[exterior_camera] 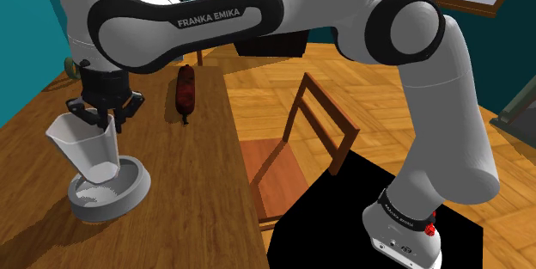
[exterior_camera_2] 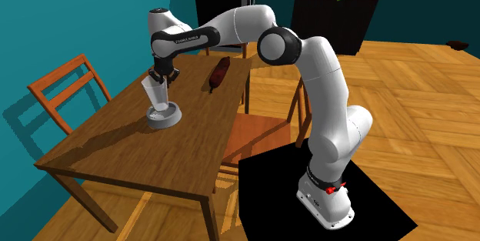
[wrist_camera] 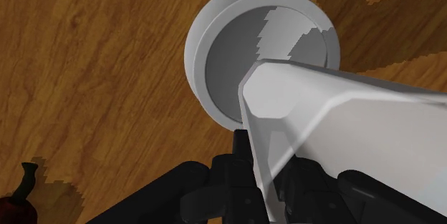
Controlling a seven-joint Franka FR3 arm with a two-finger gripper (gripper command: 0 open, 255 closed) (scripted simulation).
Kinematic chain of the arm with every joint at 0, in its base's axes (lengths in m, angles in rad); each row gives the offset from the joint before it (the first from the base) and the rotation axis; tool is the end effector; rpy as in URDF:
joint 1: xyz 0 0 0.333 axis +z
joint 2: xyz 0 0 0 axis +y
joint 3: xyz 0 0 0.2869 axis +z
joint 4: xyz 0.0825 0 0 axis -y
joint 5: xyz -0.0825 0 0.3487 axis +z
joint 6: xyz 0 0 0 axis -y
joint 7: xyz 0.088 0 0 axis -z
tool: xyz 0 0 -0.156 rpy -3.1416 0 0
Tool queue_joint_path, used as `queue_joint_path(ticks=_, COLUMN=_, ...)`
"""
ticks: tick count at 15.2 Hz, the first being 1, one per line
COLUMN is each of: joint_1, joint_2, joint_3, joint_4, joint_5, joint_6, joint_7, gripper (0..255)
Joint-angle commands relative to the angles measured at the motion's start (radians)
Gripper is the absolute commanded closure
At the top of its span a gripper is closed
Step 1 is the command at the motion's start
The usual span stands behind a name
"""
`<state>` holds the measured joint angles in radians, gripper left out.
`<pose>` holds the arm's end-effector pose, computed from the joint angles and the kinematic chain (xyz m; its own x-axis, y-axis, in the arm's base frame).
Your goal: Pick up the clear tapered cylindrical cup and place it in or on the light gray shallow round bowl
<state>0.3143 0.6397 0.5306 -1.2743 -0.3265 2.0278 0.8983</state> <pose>0.5407 0.4450 0.3706 0.9897 -0.0653 0.1278 -0.0462 -0.9880 -0.1472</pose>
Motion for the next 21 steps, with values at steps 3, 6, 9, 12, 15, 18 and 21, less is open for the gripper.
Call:
queue_joint_path(ticks=3, joint_1=0.000, joint_2=0.000, joint_3=0.000, joint_4=-0.001, joint_5=0.000, joint_6=0.002, joint_7=0.000, gripper=255)
queue_joint_path(ticks=6, joint_1=0.000, joint_2=0.000, joint_3=0.000, joint_4=-0.001, joint_5=0.000, joint_6=0.002, joint_7=0.000, gripper=0)
queue_joint_path(ticks=9, joint_1=0.000, joint_2=0.000, joint_3=0.000, joint_4=0.000, joint_5=0.000, joint_6=0.002, joint_7=0.001, gripper=0)
queue_joint_path(ticks=12, joint_1=-0.003, joint_2=-0.015, joint_3=0.005, joint_4=0.008, joint_5=0.007, joint_6=-0.021, joint_7=-0.003, gripper=0)
queue_joint_path(ticks=15, joint_1=-0.008, joint_2=-0.051, joint_3=0.016, joint_4=0.044, joint_5=0.024, joint_6=-0.089, joint_7=-0.014, gripper=0)
queue_joint_path(ticks=18, joint_1=-0.008, joint_2=-0.051, joint_3=0.016, joint_4=0.044, joint_5=0.024, joint_6=-0.089, joint_7=-0.014, gripper=0)
queue_joint_path(ticks=21, joint_1=-0.008, joint_2=-0.051, joint_3=0.016, joint_4=0.044, joint_5=0.024, joint_6=-0.089, joint_7=-0.014, gripper=0)
